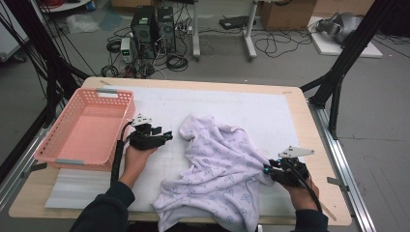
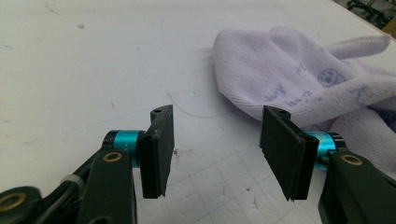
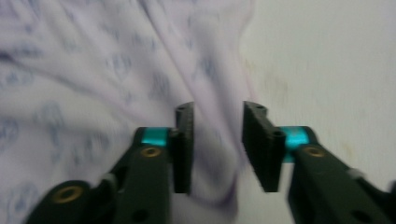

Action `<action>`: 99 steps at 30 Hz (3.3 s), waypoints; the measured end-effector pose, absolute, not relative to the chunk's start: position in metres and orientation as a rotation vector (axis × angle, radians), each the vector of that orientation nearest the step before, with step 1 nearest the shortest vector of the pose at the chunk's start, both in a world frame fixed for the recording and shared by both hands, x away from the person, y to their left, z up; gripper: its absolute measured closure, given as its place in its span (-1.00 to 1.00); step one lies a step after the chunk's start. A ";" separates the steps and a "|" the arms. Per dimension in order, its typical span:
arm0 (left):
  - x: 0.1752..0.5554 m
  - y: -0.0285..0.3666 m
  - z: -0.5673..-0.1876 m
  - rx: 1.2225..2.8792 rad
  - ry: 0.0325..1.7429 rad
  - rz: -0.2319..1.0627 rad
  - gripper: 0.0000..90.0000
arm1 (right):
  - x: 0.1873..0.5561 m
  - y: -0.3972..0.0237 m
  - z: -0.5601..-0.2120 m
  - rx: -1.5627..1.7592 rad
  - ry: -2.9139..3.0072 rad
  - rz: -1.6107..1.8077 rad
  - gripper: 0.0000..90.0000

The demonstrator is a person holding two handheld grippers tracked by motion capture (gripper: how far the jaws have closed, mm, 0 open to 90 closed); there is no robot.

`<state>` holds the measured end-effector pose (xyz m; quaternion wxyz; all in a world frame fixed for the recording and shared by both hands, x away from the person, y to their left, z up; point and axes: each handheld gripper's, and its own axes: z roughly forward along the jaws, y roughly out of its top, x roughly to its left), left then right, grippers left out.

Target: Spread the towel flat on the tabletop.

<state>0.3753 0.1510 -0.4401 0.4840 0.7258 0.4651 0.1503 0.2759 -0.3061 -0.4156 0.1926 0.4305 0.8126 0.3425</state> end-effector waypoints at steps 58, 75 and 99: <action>0.410 0.081 -0.443 1.858 1.061 0.258 0.40 | 0.339 -0.311 -0.415 1.370 1.994 0.964 0.32; 0.396 0.031 -0.447 2.108 0.827 0.265 0.86 | 0.314 -0.309 -0.420 1.332 2.027 1.066 0.29; 0.393 0.159 -0.440 1.720 1.222 0.346 0.88 | 0.316 -0.300 -0.426 1.323 2.084 1.085 0.26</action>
